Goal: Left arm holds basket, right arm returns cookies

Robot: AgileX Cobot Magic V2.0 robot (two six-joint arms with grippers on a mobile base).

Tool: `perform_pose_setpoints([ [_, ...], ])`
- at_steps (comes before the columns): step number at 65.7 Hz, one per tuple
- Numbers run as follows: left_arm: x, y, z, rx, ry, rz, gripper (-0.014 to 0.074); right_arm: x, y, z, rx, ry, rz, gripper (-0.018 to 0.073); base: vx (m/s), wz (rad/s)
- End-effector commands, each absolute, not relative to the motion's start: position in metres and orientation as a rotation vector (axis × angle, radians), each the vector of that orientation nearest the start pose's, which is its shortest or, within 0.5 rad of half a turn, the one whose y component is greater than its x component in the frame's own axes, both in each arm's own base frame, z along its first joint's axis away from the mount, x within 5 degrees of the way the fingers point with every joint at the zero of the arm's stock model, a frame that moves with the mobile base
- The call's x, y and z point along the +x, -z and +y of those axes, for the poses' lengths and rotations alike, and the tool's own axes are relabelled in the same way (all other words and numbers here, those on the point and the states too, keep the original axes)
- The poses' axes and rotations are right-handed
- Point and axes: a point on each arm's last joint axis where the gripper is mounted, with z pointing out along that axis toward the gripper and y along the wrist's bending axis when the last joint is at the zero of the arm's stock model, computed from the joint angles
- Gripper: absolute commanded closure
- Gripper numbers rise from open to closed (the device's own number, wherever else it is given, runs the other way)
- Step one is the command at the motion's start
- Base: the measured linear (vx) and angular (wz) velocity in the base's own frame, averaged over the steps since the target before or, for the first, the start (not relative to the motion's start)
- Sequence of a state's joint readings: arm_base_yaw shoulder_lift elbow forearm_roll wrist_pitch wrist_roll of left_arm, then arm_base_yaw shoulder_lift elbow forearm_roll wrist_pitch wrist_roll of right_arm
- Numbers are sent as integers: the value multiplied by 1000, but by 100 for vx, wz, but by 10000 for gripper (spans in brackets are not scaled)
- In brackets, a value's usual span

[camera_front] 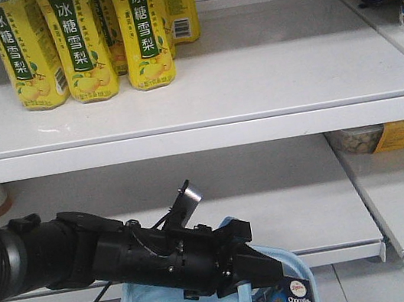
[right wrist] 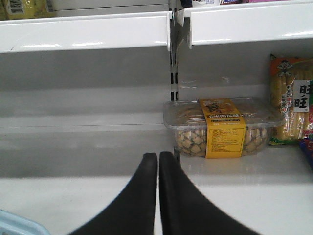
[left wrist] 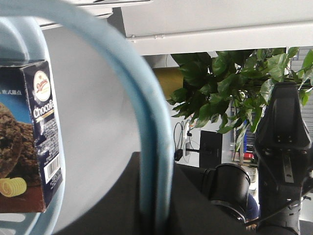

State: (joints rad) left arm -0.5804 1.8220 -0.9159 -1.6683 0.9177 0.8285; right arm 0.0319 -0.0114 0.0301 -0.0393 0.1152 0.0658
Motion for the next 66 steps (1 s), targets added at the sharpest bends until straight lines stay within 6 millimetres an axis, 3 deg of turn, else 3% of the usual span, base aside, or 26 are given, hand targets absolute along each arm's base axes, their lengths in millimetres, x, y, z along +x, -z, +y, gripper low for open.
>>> perform_pose_setpoints([
  [1,242,-215,-248,208,1845,2454,603,56,-201,2,-8,-41,1529,568,0,0],
  [45,242,-215,-248,208,1845,2454,603,56,-202,2,-9,-40,1526,568,0,0],
  [66,242,-215,-248,208,1845,2454,603,56,-225,2,88,-151,1458,568,0,0],
])
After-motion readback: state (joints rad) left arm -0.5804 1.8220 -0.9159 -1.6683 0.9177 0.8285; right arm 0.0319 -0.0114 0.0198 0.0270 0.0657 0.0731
